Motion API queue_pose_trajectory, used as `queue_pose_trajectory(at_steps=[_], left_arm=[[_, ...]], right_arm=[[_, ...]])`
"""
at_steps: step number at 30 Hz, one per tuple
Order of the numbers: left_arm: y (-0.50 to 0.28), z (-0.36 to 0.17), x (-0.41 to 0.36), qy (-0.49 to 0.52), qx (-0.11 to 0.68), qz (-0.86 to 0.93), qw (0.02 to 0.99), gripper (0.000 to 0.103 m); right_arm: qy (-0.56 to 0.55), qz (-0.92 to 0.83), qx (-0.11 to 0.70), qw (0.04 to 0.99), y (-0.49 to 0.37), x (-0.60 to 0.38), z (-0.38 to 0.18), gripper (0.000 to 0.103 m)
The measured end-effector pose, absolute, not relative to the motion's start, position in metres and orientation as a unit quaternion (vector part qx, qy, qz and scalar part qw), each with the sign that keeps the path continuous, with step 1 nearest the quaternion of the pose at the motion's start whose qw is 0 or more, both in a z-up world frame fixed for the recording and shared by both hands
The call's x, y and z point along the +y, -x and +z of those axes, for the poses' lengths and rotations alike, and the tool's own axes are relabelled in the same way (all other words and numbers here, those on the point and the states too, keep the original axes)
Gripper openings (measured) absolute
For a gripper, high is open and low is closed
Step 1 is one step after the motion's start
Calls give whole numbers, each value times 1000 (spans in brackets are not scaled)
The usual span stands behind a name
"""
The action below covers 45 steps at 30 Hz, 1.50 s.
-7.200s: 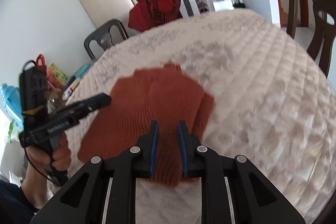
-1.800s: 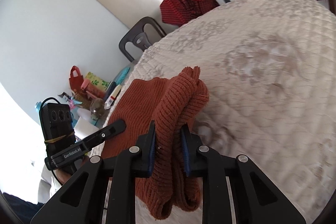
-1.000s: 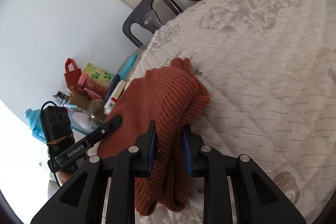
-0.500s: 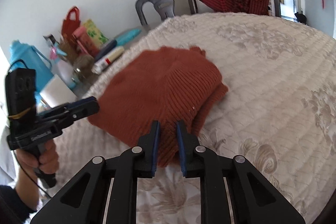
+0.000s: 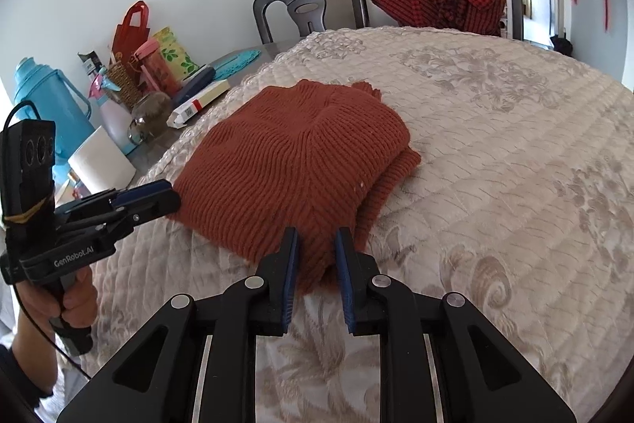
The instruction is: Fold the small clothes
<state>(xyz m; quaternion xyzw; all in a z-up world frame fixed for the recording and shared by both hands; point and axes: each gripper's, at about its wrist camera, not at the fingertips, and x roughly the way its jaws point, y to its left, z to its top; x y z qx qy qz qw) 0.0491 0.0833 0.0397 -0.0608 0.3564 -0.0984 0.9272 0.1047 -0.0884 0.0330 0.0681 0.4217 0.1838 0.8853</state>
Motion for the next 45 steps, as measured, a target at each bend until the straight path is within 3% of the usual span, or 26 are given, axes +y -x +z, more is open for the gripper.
queue_pose_trajectory(at_steps=[7, 9, 12, 45], left_arm=[[-26, 36, 77, 47, 369, -72, 925, 42], [-22, 33, 77, 44, 376, -61, 924, 45], [-20, 27, 77, 39, 386, -44, 920, 47], [-29, 7, 67, -9, 424, -25, 905, 67]], right_arm=[[-50, 175, 420, 889, -77, -88, 36, 21], [-41, 171, 422, 889, -71, -87, 36, 26], [-22, 165, 423, 891, -64, -84, 33, 42], [36, 118, 458, 880, -67, -74, 12, 49]])
